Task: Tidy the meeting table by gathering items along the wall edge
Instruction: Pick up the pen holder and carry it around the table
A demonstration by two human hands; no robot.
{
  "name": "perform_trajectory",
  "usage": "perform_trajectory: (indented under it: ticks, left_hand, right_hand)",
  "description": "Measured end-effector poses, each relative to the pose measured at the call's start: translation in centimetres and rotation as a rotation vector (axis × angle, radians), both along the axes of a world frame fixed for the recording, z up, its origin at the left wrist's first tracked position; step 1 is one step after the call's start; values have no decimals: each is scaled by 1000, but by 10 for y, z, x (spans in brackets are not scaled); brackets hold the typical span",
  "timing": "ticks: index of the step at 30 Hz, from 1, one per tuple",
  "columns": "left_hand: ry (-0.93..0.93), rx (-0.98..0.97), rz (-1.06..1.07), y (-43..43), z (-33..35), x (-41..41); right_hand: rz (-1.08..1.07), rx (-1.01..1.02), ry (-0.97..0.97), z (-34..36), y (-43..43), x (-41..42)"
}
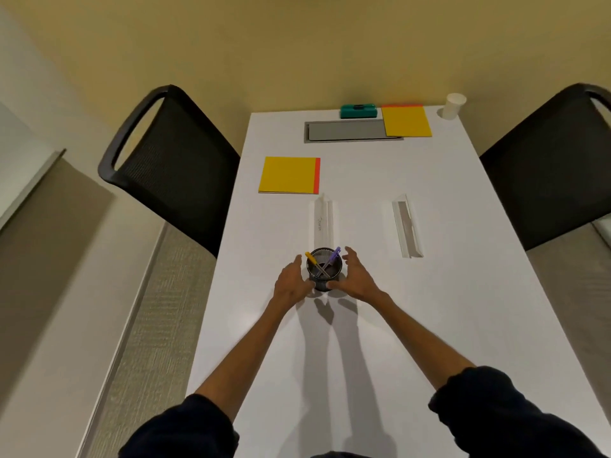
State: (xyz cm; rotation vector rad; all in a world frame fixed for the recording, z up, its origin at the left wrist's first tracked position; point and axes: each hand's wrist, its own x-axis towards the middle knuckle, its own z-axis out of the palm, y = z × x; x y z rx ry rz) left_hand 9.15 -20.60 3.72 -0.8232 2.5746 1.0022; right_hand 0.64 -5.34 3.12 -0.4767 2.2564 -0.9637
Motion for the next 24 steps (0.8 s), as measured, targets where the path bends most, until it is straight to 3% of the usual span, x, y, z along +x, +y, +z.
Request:
perform_trajectory:
  ticks: [9,24]
  left_hand:
    - [215,223,52,-8,-7,-10]
    - [354,176,237,-53,12,80]
  right_hand:
    - [-38,-136,8,-20,-19,-8]
    - [132,-194,61,4,-74,44]
